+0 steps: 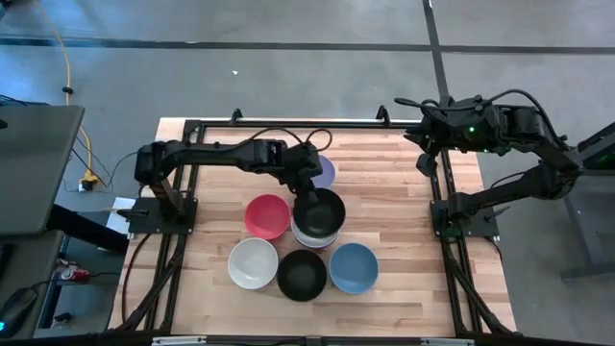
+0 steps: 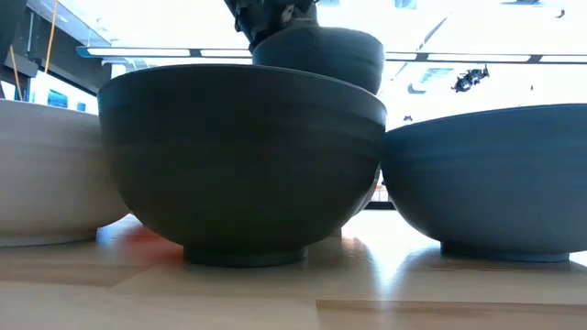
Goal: Nest bowls inside each other
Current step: Stack the top black bowl on top of the right white bowl
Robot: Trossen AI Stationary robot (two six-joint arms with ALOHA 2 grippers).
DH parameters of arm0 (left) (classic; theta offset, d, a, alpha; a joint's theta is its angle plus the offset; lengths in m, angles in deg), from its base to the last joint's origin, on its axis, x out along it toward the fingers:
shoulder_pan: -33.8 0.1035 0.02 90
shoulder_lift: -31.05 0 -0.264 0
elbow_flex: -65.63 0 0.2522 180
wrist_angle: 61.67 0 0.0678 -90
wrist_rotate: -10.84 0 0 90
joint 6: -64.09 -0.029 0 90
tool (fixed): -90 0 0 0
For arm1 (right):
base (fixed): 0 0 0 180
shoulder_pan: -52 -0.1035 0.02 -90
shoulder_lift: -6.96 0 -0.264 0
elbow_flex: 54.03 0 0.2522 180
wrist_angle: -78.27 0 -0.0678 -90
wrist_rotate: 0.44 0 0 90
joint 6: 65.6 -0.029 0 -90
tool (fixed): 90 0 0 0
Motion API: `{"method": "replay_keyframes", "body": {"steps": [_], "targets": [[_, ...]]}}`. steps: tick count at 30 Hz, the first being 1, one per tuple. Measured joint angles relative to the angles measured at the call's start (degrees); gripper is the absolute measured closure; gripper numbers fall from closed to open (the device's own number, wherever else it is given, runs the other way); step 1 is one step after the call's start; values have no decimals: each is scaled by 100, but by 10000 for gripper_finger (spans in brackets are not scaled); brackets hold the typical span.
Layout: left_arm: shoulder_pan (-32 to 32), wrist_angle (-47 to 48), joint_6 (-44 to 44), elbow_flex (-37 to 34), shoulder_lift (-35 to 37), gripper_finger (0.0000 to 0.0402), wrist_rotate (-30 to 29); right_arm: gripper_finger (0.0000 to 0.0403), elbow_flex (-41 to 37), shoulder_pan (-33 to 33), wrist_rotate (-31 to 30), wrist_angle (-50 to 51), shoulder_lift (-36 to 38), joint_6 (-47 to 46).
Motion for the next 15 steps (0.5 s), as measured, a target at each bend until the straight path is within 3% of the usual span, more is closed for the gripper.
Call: {"method": "replay_keyframes", "body": {"steps": [15], "targets": [[-165, 171, -42, 0, -150, 401, -480, 361, 0, -4, 0, 35, 0, -24]]}}
